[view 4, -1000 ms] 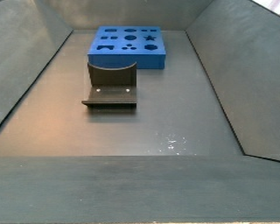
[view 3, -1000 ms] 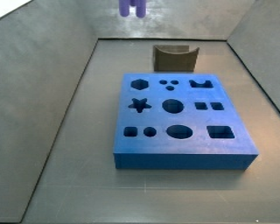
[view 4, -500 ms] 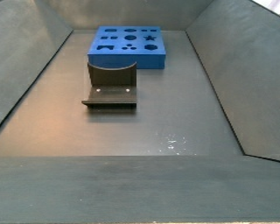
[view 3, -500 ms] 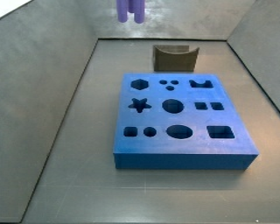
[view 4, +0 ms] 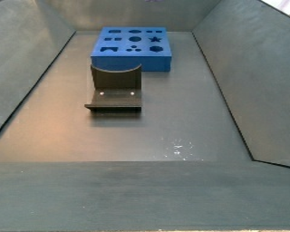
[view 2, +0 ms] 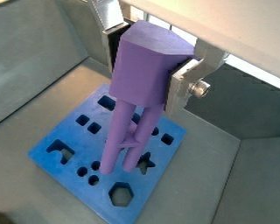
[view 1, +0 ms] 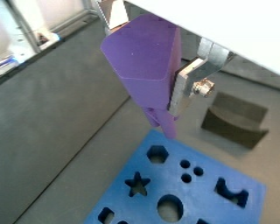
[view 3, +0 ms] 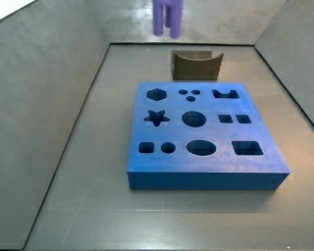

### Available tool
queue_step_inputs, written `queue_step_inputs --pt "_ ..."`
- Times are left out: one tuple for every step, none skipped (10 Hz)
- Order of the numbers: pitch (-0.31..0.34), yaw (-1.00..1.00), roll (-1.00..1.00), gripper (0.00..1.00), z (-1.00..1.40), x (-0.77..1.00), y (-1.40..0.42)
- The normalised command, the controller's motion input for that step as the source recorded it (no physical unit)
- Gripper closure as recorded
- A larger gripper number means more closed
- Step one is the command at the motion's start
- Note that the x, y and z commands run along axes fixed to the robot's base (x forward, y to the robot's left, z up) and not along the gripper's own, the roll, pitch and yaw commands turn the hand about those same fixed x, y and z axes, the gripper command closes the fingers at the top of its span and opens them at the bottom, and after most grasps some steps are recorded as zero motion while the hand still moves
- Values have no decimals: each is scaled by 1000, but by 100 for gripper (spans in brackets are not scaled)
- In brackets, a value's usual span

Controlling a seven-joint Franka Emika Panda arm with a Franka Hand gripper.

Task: Pick up the 3 prong object. Move up. Rotate the 3 prong object. Place the 3 prong object on the fixture. Regrasp the 3 prong object. Move to above the board. Insert the 3 prong object.
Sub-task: Insert the 3 prong object.

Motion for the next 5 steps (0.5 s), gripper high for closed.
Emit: queue_step_inputs --pt "83 -466 -343 100 -260 557 114" --pt "99 -623 -269 100 -386 489 43" --pt "156 -657 -216 100 -486 380 60" --pt "166 -654 -200 100 -497 369 69" --pt "179 -654 -184 100 -509 343 83"
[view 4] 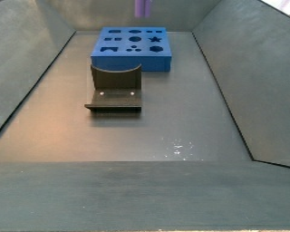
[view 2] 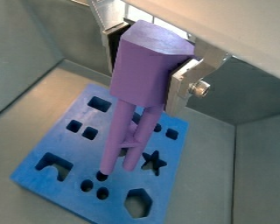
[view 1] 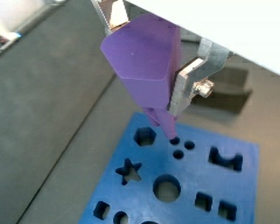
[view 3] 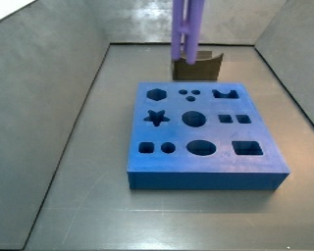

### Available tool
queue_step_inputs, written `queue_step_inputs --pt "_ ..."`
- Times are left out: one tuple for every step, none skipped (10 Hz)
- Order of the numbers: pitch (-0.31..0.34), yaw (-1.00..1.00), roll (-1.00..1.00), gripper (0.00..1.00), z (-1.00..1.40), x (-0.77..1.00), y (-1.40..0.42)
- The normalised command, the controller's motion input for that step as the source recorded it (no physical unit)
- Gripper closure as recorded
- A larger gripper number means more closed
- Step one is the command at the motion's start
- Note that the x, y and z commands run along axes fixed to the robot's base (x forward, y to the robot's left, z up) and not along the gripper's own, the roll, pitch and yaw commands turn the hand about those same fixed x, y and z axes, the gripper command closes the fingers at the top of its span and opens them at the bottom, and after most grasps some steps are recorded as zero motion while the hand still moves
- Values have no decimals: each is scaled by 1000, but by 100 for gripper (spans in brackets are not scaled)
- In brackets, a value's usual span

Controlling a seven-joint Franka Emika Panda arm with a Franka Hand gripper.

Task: Pick up the 3 prong object. Move up. Rotate the 3 prong object. Place the 3 prong object on the fixture. Regrasp the 3 prong object. Move to above the board. Insert the 3 prong object.
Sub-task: Insert the 3 prong object.

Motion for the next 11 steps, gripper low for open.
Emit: queue_step_inputs --pt "177 -680 -180 100 -511 314 74" --pt "156 -694 -194 100 -480 323 51" --pt "146 -697 -199 100 -463 320 37" --pt "197 -694 -150 100 -489 240 91" --pt "211 -754 -156 100 -414 131 31" --pt "221 -803 -126 100 -346 46 11" --pt "229 -874 -104 100 -229 0 0" --pt "216 -871 -113 100 -140 0 0" --pt "266 -766 -159 100 -40 0 0" --pt "299 -569 -214 100 -80 11 117" --pt "331 -391 -310 100 -191 31 231"
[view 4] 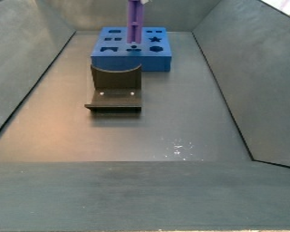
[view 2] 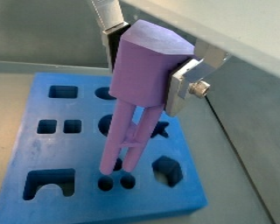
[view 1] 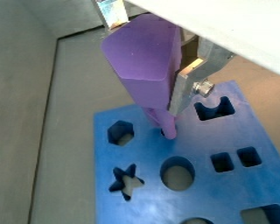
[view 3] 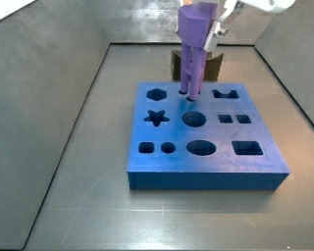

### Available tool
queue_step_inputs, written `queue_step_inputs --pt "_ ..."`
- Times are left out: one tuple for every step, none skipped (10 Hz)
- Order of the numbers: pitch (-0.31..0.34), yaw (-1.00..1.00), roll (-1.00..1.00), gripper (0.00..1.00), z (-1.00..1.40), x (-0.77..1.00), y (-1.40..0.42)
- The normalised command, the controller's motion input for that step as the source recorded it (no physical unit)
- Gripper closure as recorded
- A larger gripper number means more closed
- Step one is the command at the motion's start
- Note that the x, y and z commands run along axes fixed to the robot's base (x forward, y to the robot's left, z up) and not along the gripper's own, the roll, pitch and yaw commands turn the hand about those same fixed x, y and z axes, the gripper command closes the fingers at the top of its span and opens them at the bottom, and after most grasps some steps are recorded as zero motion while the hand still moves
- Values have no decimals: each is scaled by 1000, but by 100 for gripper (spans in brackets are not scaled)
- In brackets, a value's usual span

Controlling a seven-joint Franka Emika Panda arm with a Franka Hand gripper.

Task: Pick up the 3 prong object. Move up. Rotate the 3 prong object. Place the 3 prong object on the fixture. Regrasp the 3 prong object. Move to above the board. Insert the 3 prong object.
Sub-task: Insert the 3 prong object.

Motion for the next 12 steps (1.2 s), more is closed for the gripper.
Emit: queue_step_inputs --pt "267 -186 -427 100 -111 91 360" --pt "234 -54 -487 100 -80 103 454" --pt "290 -43 -456 100 -66 74 454" --pt "200 -66 -319 100 -114 60 171" --pt "0 -29 0 100 -49 0 0" --pt "0 -91 0 100 -140 0 -66" --pt "87 0 -34 100 -100 0 -209" --pt "170 0 0 100 -6 -200 -417" --pt "179 0 0 100 -57 -109 -269" --pt "280 94 0 100 -54 -109 -60" --pt "251 163 0 100 -74 -49 0" --pt "293 234 0 100 0 -51 123"
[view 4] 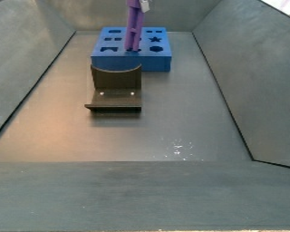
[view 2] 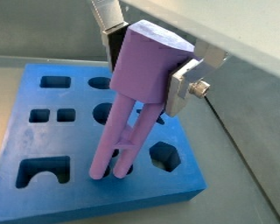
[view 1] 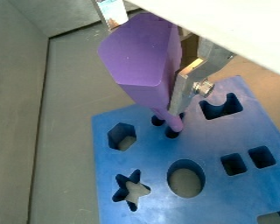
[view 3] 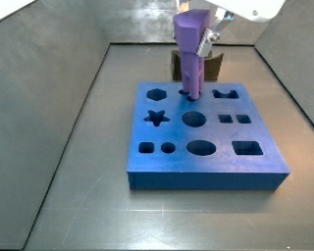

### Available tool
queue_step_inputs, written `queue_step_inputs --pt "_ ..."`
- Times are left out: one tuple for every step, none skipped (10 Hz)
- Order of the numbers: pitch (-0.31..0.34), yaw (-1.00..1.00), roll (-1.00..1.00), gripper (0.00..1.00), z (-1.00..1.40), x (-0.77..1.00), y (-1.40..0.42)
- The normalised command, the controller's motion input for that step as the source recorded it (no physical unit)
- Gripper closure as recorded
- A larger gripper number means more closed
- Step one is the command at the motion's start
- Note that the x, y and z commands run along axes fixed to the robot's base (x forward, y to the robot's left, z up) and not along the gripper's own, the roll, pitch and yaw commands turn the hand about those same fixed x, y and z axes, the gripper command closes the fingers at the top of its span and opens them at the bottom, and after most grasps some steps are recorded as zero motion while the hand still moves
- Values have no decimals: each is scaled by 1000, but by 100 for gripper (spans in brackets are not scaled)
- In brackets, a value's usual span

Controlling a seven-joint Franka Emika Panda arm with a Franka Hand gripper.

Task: Pick up the 3 prong object. Move up. Rotate the 3 prong object. Place the 3 prong object on the fixture. Regrasp the 3 prong object. Move to above the board. Insert the 3 prong object.
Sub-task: Insert the 3 prong object.

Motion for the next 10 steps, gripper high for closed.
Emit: queue_step_inputs --pt "250 237 0 100 0 -29 117" --pt "174 131 -16 100 9 0 126" --pt "116 120 -40 100 120 0 120" --pt "64 143 -31 100 203 0 51" --pt "43 129 -10 100 169 0 0" --pt "54 0 0 100 0 0 0" --pt "0 71 0 100 -46 -23 0" --pt "7 269 0 100 -54 -11 0" --pt "207 223 -17 100 0 31 -17" --pt "337 123 -41 100 86 103 -54"
